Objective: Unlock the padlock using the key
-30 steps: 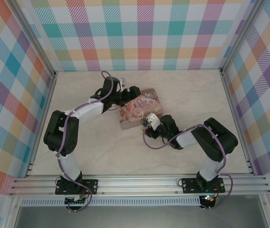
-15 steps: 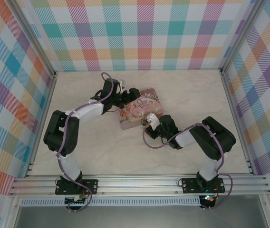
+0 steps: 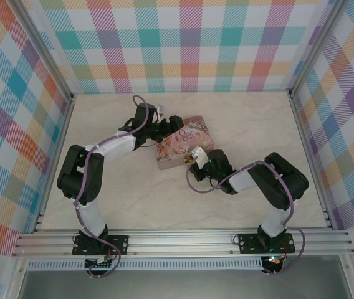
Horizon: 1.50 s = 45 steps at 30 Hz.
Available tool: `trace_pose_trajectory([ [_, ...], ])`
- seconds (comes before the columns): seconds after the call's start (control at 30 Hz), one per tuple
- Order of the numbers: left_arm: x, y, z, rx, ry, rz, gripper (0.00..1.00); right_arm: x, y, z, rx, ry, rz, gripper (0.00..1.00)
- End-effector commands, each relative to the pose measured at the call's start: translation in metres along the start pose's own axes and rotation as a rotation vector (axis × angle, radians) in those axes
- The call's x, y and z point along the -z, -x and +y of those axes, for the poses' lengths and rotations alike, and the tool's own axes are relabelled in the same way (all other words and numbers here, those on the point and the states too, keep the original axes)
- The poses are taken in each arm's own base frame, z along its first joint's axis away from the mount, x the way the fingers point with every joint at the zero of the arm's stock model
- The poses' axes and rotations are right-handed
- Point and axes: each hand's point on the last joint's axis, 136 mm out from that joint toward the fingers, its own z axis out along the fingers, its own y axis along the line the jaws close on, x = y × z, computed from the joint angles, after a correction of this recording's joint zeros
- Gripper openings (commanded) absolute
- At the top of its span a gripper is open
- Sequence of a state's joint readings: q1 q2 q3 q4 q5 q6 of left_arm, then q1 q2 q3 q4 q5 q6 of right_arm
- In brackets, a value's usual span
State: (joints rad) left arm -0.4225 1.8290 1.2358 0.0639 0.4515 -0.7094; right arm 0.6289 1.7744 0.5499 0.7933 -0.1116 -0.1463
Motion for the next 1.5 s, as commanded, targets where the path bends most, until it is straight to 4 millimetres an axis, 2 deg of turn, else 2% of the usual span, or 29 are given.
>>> trace_pose_trajectory([
  [0.0,0.007,-0.005,0.011,0.01,0.031,-0.001,0.87,0.004,-0.003,-0.018,-0.014,-0.113,0.031,0.02],
  [0.23,0.01,-0.022,0.015,0.012,0.049,0.008,0.87,0.018,-0.009,-0.049,-0.131,-0.329,0.071,0.0],
  [0.37,0.011,-0.034,0.012,0.016,0.049,0.014,0.87,0.023,-0.011,-0.051,-0.195,-0.352,0.073,0.0],
  [0.53,0.015,-0.048,0.007,0.014,0.048,0.014,0.87,0.023,-0.029,-0.052,-0.364,-0.383,0.15,0.0],
  [0.7,0.017,-0.052,0.004,0.016,0.055,0.01,0.87,0.024,-0.044,-0.057,-0.444,-0.439,0.234,0.0],
  [0.93,0.019,-0.051,-0.016,-0.014,0.028,0.004,0.87,0.025,-0.053,-0.059,-0.463,-0.466,0.271,0.0],
  [1.0,0.021,-0.049,-0.019,-0.025,0.027,-0.001,0.87,0.025,-0.048,-0.054,-0.445,-0.426,0.255,0.04],
  [1.13,0.024,-0.045,-0.023,-0.041,0.032,-0.004,0.88,0.033,-0.036,-0.04,-0.416,-0.338,0.206,0.23],
  [1.33,0.026,-0.043,-0.025,-0.051,0.037,-0.01,0.88,0.057,-0.039,-0.027,-0.385,-0.263,0.195,0.49],
  [1.47,0.027,-0.042,-0.025,-0.054,0.042,-0.013,0.89,0.065,-0.037,-0.029,-0.417,-0.215,0.18,0.54],
])
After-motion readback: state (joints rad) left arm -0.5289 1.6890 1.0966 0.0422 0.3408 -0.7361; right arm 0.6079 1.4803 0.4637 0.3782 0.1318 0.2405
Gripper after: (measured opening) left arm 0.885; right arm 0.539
